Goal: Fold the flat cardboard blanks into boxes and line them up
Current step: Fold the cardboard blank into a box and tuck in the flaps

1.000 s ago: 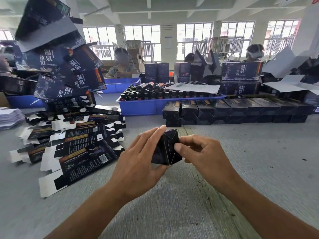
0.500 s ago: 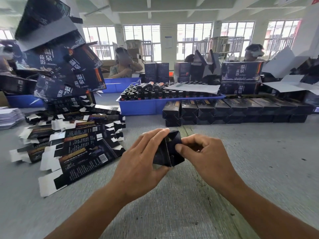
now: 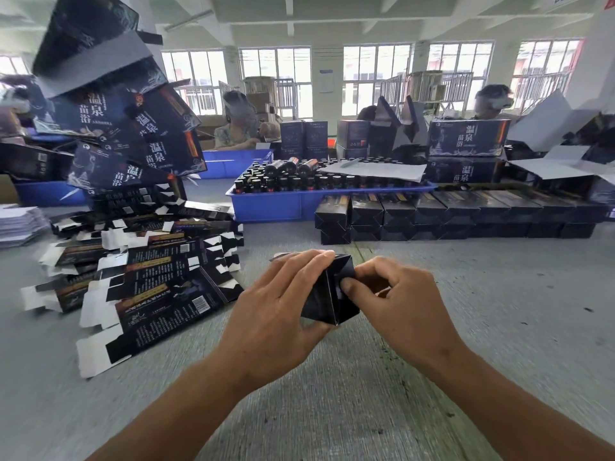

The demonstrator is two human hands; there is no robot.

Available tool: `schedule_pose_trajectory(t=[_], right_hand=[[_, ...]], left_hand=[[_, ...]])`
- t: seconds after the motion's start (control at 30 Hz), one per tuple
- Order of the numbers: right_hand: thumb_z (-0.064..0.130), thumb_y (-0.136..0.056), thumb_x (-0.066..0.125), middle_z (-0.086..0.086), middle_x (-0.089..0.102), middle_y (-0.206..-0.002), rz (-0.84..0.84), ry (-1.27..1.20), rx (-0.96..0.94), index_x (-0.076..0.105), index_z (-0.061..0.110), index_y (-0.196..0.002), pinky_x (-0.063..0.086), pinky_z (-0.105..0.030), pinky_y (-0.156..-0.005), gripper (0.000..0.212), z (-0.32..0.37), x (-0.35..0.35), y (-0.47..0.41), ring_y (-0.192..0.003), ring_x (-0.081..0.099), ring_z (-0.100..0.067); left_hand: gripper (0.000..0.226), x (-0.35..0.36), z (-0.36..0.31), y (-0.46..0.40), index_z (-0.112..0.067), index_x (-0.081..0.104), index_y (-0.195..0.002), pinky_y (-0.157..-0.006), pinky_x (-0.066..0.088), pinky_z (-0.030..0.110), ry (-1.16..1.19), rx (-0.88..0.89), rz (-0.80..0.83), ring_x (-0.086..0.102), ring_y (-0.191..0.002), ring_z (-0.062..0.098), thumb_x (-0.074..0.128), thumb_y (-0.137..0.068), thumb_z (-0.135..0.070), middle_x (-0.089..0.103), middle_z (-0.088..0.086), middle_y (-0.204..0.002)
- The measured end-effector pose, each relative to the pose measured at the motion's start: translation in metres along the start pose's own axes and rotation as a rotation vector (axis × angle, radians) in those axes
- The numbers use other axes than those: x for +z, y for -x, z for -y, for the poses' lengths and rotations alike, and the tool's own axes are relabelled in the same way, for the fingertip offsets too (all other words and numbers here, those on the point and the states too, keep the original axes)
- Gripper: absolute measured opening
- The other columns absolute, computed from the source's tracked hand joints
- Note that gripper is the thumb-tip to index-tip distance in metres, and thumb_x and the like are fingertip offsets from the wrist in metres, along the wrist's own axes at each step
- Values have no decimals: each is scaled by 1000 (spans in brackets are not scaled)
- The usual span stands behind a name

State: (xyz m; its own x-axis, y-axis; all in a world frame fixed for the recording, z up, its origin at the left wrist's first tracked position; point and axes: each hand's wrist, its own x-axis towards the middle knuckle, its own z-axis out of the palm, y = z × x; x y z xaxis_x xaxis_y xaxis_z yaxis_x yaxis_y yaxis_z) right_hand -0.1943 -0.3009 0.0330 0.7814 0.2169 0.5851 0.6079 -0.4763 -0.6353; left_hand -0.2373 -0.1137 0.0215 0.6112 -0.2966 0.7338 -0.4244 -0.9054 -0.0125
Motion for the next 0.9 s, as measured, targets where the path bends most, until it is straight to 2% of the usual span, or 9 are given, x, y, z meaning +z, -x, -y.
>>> schedule_pose_trajectory(t=[0.07,0.27,0.4,0.47,0.53,0.6,0.73,0.83,0.9], right_hand=[[31,-89,71,15,70,-81,-18,16,-18,74,24,-92,54,-17,-68,8,1,0,1,-75,66,-1],[37,-89,71,16,73,-87,81,-268,91,72,30,-98,55,-20,-69,11,-1,-8,-3,-81,69,-3],[71,-70,69,25,62,-112,225,-208,90,37,55,-139,57,-16,-73,78,3,-3,3,-98,65,7],[62,-74,74,26,58,-112,216,-180,95,28,56,-143,55,-12,-69,82,2,2,4,-96,63,9],[35,-82,78,17,62,-106,131,-269,167,34,48,-142,54,-11,-64,75,-2,4,1,-90,65,7],[21,-78,78,8,65,-101,51,-365,281,44,40,-137,54,-15,-61,71,-7,2,-4,-84,68,0],[21,-52,75,-1,75,-92,71,-582,439,62,20,-113,57,-24,-63,62,-16,-3,-13,-80,74,-16],[17,-51,79,1,78,-89,181,-609,479,64,15,-106,63,-39,-79,57,-19,3,-11,-86,75,-23],[14,-55,81,1,78,-90,213,-623,502,63,15,-107,60,-43,-87,54,-21,8,-9,-88,74,-24]], left_hand=[[84,0,0,0,-16,37,-148,-103,32,23,19,-12,-4,45,-127,12,70,-77,-46,42,-8,-142],[79,-1,-3,0,-20,34,-150,-103,29,19,95,-70,-4,44,-127,10,57,-80,-52,39,-12,-143],[78,0,-4,-1,-18,34,-152,-112,26,13,88,-16,0,40,-134,7,54,-86,-56,41,-10,-146],[76,4,-3,0,-15,32,-154,-119,19,15,88,43,12,30,-146,5,58,-90,-49,41,-6,-154],[80,7,-2,0,-14,30,-156,-122,23,27,97,78,21,24,-151,11,69,-87,-32,36,-1,-160],[84,8,-1,1,-14,31,-155,-121,29,37,94,46,-13,27,-150,17,75,-84,-20,33,1,-161],[55,5,-1,0,-16,44,-145,-107,43,37,219,-278,-151,46,-134,15,63,-95,-30,47,2,-145],[47,-2,1,-6,-33,49,-131,-86,47,21,580,-692,-181,53,-109,-9,66,-90,-46,57,-14,-124],[38,-5,6,-10,-36,51,-119,-76,45,18,652,-819,-261,56,-98,-9,68,-87,-49,59,-13,-114]])
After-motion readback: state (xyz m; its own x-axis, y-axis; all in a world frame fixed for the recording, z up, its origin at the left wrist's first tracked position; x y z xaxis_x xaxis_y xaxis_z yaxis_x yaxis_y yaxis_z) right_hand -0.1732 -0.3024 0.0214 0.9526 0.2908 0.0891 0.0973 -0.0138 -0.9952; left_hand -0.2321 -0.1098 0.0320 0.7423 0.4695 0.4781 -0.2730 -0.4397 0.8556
